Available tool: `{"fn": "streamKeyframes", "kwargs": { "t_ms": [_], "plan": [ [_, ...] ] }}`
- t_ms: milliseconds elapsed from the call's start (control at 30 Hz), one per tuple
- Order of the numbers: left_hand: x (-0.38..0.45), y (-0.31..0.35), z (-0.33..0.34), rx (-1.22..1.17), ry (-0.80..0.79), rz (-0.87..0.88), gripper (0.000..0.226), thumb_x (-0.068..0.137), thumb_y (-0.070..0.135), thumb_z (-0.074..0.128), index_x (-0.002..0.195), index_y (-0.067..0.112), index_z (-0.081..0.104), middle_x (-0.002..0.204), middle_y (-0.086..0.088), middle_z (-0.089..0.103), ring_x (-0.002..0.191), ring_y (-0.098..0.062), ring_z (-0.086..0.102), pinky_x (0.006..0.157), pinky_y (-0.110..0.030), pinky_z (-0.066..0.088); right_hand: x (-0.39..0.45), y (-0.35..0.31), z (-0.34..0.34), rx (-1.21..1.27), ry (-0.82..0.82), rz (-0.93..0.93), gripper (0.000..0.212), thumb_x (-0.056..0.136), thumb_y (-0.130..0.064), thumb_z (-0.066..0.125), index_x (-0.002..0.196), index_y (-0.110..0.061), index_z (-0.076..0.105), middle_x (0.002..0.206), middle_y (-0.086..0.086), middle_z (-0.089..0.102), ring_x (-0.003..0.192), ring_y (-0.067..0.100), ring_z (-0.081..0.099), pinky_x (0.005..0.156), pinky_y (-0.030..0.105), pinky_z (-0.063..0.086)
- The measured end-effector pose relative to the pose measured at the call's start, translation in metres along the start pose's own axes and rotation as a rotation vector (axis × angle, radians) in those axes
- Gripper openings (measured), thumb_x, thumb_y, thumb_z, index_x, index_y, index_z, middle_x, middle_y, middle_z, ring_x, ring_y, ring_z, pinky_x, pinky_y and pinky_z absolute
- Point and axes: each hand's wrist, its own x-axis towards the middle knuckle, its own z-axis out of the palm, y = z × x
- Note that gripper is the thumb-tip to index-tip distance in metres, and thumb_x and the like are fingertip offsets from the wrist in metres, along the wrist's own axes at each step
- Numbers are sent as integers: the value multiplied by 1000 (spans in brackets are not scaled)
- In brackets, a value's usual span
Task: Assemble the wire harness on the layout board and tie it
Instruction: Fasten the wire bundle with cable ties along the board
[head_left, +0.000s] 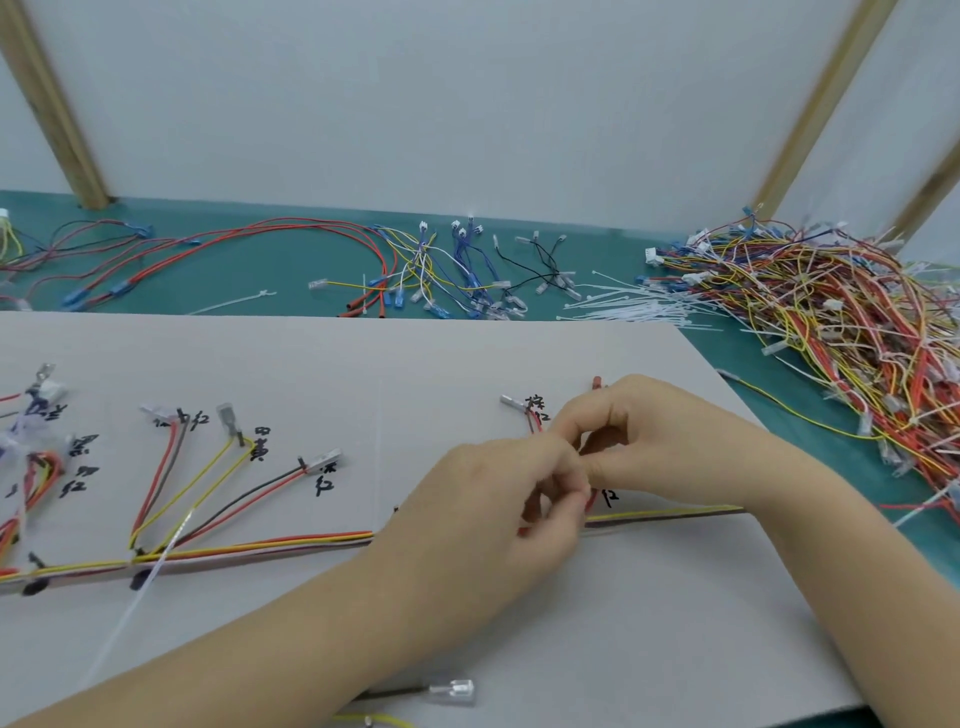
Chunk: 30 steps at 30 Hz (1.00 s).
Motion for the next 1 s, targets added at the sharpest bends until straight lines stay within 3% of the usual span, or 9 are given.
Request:
{"fn": "streamKeyframes", "kwargs": {
  "t_ms": [67,200,433,833,900,1000],
  "plan": [
    [2,-2,1,-151,59,-131,9,80,17,57,78,24,54,61,10,64,49,0,47,50,-6,33,0,0,-2,-48,28,-5,27,78,-4,68,71,-30,69,69,-7,69,62,7,62,64,19,50],
    [4,-5,2,-243,98,-253,10,71,27,55,73,30,46,61,16,66,45,2,47,47,-6,34,-1,-2,-3,-105,26,4,25,79,-10,70,73,-34,68,68,-14,69,70,19,65,73,31,52],
    [3,-6,3,-187,49,-248,21,73,28,55,69,40,38,69,10,65,47,-4,40,48,-14,33,-3,-7,-3,-117,19,10,27,81,-6,67,74,-32,68,67,-17,68,69,12,66,74,25,52],
    [4,-5,2,-203,51,-262,12,67,37,49,67,45,40,61,18,61,45,-1,43,46,-11,33,-4,-8,-3,-149,11,13,34,81,-8,68,71,-41,64,65,-22,67,67,4,65,72,18,51],
    [4,-5,2,-217,58,-264,13,67,36,50,68,44,40,62,17,62,46,-2,44,46,-11,32,-4,-7,-3,-175,20,5,35,80,-9,68,70,-42,63,66,-21,67,68,5,66,73,20,52],
    [4,-5,2,-241,78,-263,20,71,31,54,67,44,40,62,15,62,45,0,47,45,-8,32,-5,-9,-2,-219,28,-7,32,79,-14,70,70,-44,64,71,-14,69,71,12,66,75,33,52]
  ]
}}
